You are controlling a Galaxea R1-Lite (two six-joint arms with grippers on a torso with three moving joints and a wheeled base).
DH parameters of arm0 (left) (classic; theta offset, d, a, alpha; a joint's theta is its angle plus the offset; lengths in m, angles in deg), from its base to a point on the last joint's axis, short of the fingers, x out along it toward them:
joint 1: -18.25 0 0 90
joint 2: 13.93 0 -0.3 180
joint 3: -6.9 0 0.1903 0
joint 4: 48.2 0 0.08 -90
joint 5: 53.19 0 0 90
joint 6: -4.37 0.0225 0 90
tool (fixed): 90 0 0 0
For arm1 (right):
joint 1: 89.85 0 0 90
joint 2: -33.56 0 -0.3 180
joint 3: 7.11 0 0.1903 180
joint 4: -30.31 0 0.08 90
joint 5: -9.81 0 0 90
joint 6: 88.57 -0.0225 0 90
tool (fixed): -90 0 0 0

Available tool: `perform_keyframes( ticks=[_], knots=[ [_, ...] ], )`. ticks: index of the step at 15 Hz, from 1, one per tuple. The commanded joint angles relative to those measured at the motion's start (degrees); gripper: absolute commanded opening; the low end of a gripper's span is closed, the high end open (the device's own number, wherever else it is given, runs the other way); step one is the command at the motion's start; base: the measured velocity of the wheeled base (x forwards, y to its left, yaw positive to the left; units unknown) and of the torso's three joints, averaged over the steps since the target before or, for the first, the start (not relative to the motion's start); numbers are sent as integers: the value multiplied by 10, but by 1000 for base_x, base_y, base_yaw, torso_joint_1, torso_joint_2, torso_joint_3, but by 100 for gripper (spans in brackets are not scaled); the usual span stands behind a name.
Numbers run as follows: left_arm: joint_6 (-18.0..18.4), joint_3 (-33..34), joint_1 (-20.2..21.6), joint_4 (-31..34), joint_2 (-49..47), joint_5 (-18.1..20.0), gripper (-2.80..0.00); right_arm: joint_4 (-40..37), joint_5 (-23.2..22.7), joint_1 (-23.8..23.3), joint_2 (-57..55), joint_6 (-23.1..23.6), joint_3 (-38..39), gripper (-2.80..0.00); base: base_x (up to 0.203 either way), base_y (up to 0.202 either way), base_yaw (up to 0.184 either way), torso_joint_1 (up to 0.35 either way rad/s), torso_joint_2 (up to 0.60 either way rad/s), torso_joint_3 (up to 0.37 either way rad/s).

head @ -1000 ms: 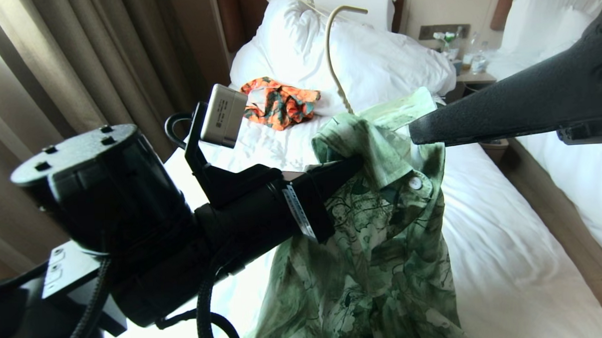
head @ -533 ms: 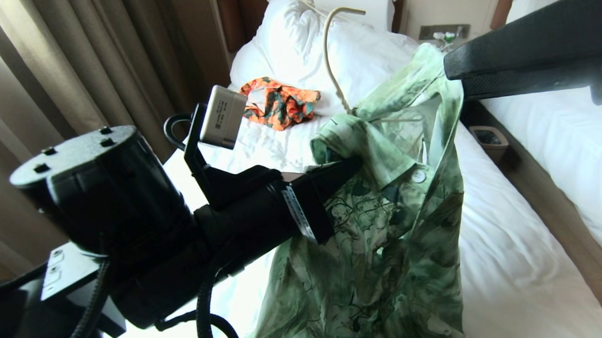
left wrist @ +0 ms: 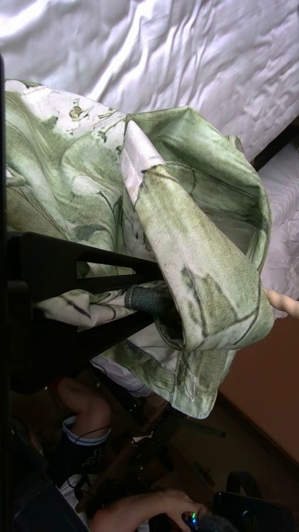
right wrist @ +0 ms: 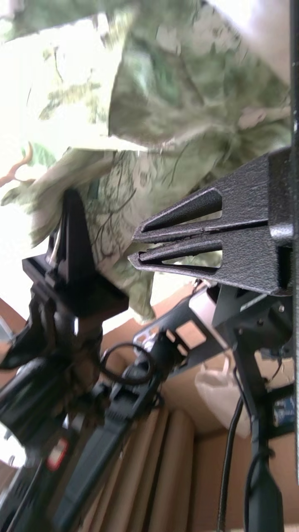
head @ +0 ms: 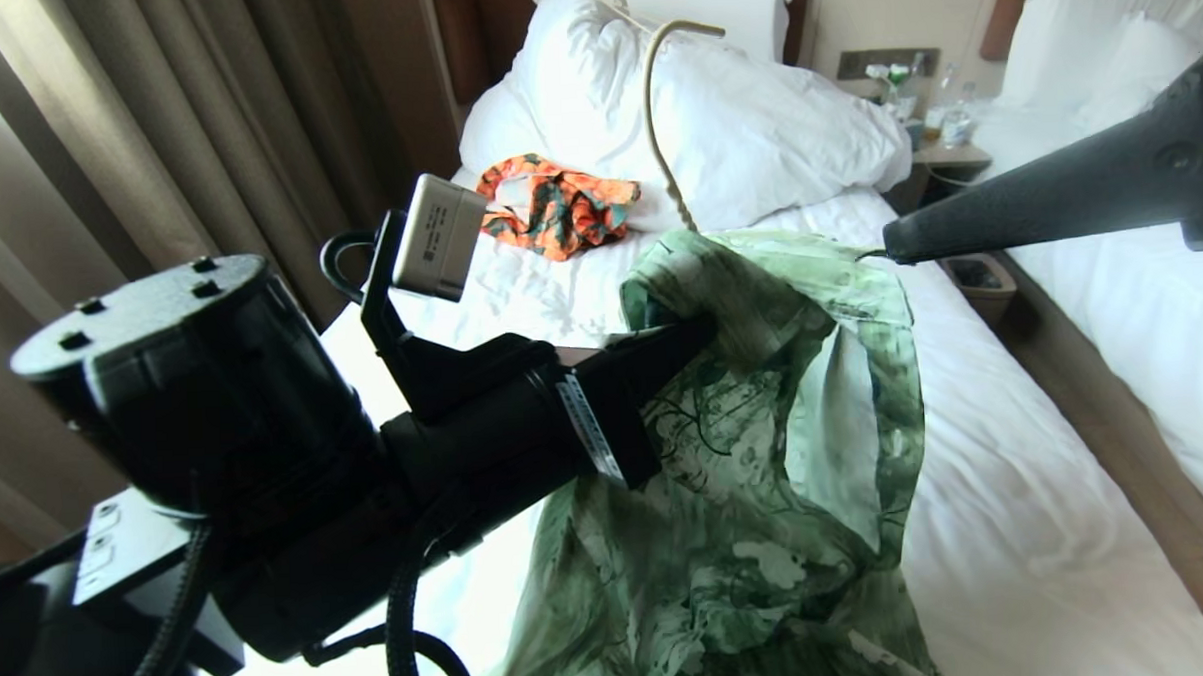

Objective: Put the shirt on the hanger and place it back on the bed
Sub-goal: Hook the other side of the shirt onto the hanger, then take the clothes hanger out of the clothes

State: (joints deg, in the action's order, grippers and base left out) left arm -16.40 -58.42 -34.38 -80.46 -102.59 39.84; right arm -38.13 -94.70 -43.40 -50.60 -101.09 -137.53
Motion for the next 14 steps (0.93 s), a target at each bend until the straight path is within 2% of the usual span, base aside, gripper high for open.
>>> perform_keyframes(
  ticks=[1,3,5,6,8,10,14],
  knots=[
    [-1,1,0,-4,2,1,-280,-7,22,0,-4,2,-1,-280,0,0,0,0,0,0],
    [-1,1,-1,-3,2,1,-280,-5,25,0,-9,4,-7,-280,0,0,0,0,0,0],
    [-1,0,-1,-3,0,1,-280,-5,29,0,-21,35,-25,-280,0,0,0,0,0,0],
    [-1,0,-1,-3,-1,1,-280,-5,38,1,-27,58,-31,0,0,0,0,0,0,0],
    [-1,-1,-1,-3,-2,1,-280,0,55,6,-50,76,-56,0,0,0,0,0,0,0],
    [-1,-1,-1,-2,-2,1,-280,40,91,10,-78,101,-57,0,0,0,0,0,0,0],
    [-1,-2,0,-1,-2,1,-280,108,104,11,-114,167,-57,0,0,0,0,0,0,0]
  ],
)
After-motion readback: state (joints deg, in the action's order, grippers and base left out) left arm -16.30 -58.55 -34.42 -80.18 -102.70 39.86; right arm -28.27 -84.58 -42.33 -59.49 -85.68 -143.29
